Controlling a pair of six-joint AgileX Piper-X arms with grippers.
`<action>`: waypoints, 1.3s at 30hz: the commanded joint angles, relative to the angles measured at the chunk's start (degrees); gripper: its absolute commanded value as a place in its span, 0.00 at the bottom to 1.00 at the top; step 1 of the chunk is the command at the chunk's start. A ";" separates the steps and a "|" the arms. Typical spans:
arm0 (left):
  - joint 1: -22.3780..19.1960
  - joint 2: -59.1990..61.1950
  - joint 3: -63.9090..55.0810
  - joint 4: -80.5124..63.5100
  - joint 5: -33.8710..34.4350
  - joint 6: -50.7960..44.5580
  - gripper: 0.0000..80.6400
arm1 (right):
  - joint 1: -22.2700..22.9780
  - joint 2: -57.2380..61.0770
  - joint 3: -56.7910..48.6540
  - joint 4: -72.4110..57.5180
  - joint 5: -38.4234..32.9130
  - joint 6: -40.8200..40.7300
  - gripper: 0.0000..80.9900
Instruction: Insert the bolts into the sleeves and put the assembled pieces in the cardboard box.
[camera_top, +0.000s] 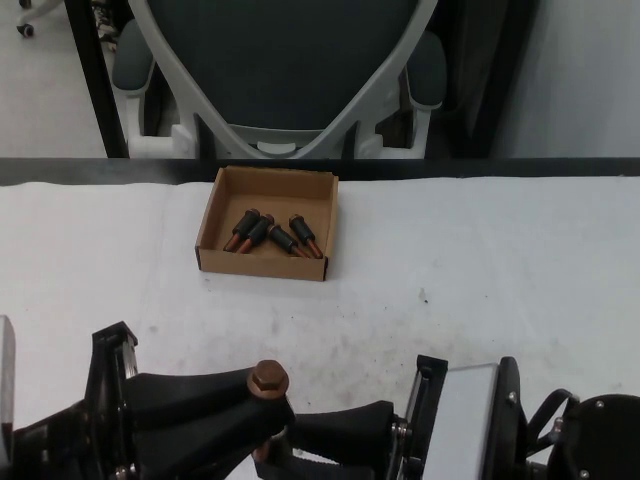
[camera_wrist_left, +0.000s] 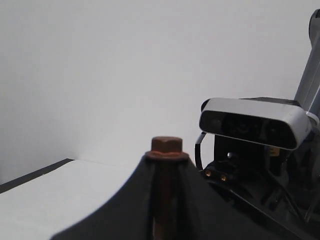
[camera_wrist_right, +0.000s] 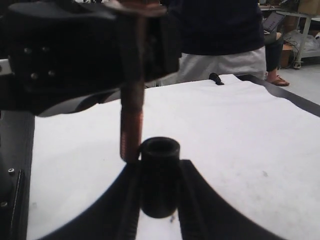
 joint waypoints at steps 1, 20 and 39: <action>-0.12 0.06 -0.37 -3.18 2.13 2.30 0.01 | 0.05 -1.22 -0.59 -0.86 -0.57 -0.39 0.00; -0.12 0.06 -0.37 -7.87 2.13 2.30 0.01 | 0.56 -1.22 -0.59 1.01 -2.94 0.00 0.00; -0.12 0.06 -0.37 -6.26 3.45 -0.40 0.01 | 1.23 -1.22 -0.59 -1.58 -3.19 0.00 0.00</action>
